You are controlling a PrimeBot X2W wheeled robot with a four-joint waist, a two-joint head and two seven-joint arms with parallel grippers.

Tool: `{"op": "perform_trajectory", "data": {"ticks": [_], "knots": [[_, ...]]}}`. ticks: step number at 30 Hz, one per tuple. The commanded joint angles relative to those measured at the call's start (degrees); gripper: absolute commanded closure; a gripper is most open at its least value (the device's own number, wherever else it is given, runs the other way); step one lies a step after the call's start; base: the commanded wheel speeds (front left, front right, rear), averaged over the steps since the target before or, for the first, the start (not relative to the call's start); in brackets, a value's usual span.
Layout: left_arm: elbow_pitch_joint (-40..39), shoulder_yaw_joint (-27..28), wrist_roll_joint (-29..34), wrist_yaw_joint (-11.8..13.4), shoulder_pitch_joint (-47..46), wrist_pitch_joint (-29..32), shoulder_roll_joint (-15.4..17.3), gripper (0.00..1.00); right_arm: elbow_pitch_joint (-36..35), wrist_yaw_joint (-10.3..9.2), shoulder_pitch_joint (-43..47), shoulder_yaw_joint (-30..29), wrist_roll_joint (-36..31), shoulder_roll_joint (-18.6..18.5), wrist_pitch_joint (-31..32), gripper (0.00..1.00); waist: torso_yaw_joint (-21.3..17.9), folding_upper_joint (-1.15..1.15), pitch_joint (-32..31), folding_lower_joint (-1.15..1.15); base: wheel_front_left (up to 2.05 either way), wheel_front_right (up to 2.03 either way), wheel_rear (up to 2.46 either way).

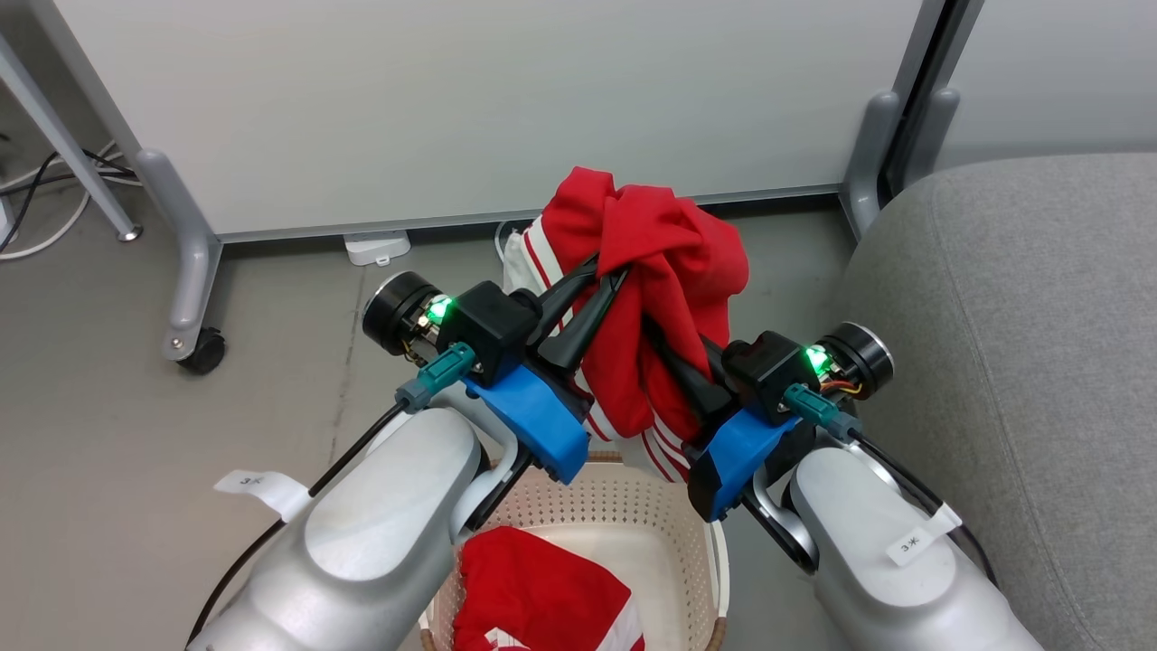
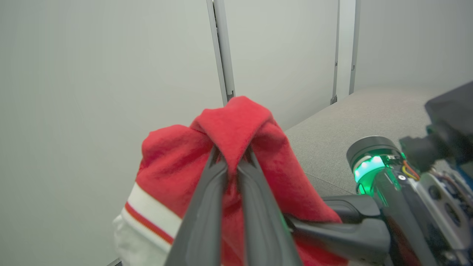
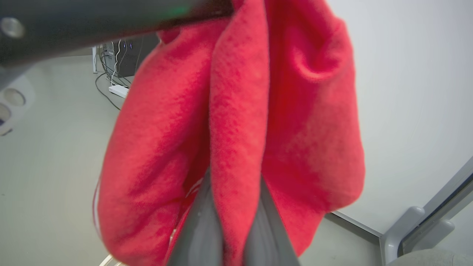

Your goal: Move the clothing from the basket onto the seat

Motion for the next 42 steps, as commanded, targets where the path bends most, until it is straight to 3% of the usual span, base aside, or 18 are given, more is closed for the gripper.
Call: {"op": "perform_trajectory", "data": {"ticks": [1, 12, 13, 31, 42], "knots": [[-0.25, 0.31, 0.04, -0.05, -0.22, -0.28, 0.22, 1.00, -0.45, 0.03, 0.21, -0.01, 0.30, -0.17, -0.20, 1.00, -0.03, 0.00, 0.03, 0.00, 0.00, 0.00, 0.00], [-0.27, 0.90, 0.62, 0.07, 0.26, -0.28, 0.37, 1.00, -0.87, 0.03, 0.55, 0.25, 1.24, -0.17, -0.20, 1.00, -0.13, 0.00, 0.10, 0.00, 0.00, 0.00, 0.00], [-0.37, 1.06, 0.77, 0.10, 0.33, -0.28, 0.33, 0.02, -0.98, 0.03, 0.58, 0.28, 1.34, -0.16, -0.20, 1.00, -0.18, 0.00, 0.12, 0.00, 0.00, 0.00, 0.00], [-1.32, 2.97, 3.29, 0.07, 1.52, -0.22, 0.06, 0.00, -2.55, 0.03, 1.43, -1.75, 2.03, -0.16, -0.20, 1.00, -0.89, 0.00, 0.89, 0.00, 0.00, 0.00, 0.00], [-2.98, 4.37, 5.62, 0.35, 3.30, -0.22, -0.13, 0.00, -6.40, 0.03, 2.93, -6.63, 0.94, -0.17, -0.21, 1.00, -4.92, 0.00, 2.68, 0.00, 0.00, 0.00, 0.00]]}}
